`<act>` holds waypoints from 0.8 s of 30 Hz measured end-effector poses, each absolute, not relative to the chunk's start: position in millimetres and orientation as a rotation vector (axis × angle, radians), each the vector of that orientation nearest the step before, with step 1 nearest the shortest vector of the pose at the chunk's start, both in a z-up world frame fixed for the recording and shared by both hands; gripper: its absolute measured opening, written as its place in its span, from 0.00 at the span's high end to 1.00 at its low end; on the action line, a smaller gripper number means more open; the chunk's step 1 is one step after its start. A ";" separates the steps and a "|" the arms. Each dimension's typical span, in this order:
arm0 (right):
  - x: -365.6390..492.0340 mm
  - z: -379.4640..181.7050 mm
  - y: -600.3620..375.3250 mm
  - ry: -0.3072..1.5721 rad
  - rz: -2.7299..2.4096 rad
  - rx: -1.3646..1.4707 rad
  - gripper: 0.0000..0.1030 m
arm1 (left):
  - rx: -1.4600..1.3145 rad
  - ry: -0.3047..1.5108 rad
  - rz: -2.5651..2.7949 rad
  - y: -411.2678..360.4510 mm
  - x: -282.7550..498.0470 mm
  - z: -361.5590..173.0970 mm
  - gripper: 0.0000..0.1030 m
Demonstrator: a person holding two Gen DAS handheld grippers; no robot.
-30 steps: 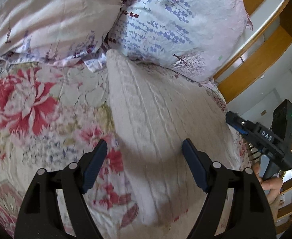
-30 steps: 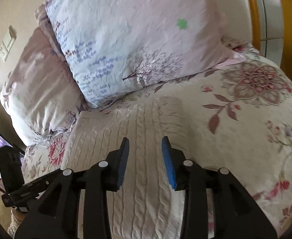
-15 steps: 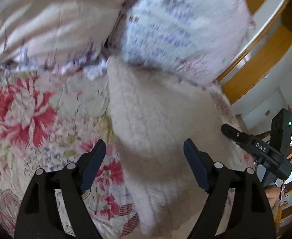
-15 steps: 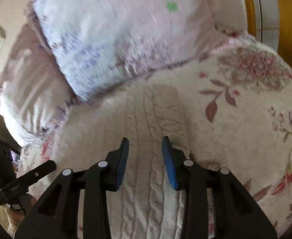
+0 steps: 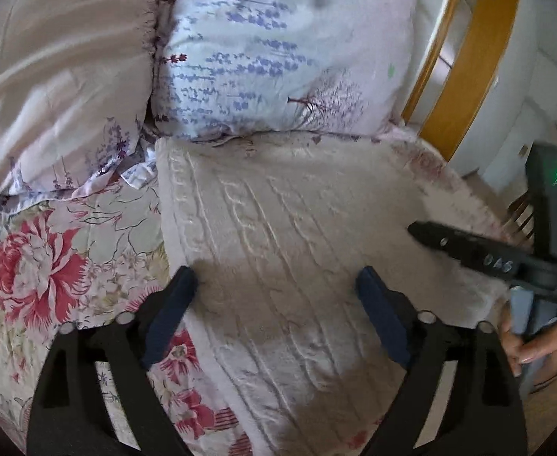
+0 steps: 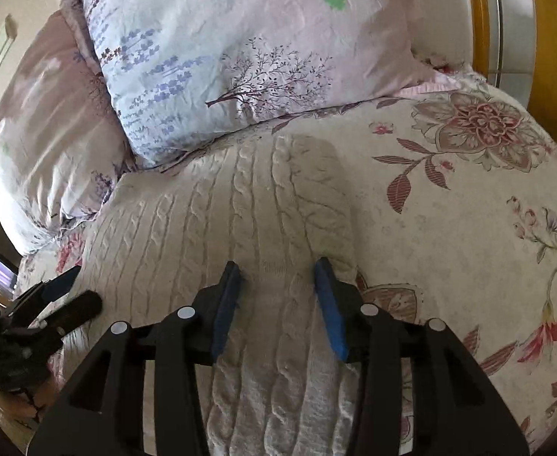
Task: Fold small clothes
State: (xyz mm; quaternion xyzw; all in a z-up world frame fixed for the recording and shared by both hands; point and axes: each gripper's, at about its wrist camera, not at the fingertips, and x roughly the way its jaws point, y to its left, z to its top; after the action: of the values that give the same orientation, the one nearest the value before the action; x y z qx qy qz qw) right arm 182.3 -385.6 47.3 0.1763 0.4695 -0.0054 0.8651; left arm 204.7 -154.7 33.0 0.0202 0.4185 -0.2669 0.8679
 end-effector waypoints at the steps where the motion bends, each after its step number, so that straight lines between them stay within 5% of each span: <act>1: 182.5 47.8 -385.7 0.986 -0.011 0.368 0.57 | 0.047 0.874 -0.552 -154.7 204.0 32.3 0.11; 4: 184.2 53.7 -389.6 1.001 0.003 0.391 0.51 | 0.012 0.896 -0.554 -145.2 205.1 35.8 0.11; 6: 184.2 61.8 -398.0 0.994 0.035 0.460 0.28 | -0.066 0.914 -0.567 -131.8 210.1 40.4 0.11; 8: 183.1 69.6 -411.6 0.972 0.040 0.524 0.18 | -0.196 0.946 -0.571 -111.5 222.2 44.0 0.10; 22: 215.0 25.7 -449.4 1.118 0.144 0.817 0.19 | -0.476 1.122 -0.601 -88.7 256.0 15.4 0.10; 24: 215.3 24.7 -448.3 1.111 0.162 0.822 0.28 | -0.489 1.119 -0.609 -90.7 257.7 14.7 0.11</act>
State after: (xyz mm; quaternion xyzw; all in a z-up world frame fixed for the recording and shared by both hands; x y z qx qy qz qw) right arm 215.3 -448.3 24.7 0.3787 0.5116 0.0748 0.7677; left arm 257.7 -90.7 14.7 -0.2260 0.5171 -0.2814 0.7761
